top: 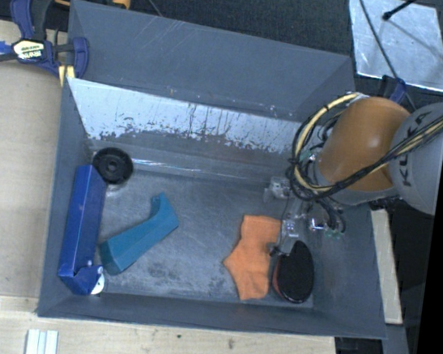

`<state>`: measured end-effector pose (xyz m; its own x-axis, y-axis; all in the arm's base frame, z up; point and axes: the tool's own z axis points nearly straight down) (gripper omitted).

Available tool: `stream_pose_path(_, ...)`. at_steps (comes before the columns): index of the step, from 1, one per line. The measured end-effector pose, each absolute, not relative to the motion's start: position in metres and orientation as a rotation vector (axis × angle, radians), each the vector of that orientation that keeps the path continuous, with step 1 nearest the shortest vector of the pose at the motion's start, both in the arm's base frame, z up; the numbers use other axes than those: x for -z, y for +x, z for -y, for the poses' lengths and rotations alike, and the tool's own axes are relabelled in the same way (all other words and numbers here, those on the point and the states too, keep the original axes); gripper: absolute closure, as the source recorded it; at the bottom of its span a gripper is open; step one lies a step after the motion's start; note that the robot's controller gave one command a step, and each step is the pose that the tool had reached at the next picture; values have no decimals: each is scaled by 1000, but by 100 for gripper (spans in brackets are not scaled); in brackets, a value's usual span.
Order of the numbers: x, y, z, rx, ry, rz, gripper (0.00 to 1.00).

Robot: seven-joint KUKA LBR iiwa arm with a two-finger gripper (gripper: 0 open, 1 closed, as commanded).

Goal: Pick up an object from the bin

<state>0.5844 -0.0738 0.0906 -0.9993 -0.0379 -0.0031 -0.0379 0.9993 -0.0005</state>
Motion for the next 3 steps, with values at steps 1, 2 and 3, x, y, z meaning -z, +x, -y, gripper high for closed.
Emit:
stream_pose_path(1,-71,587,65,0,-20,-3139,100)
stream_pose_path(2,-71,587,65,0,-20,-3139,100)
stream_pose_path(3,-116,591,55,0,-4,-3146,100)
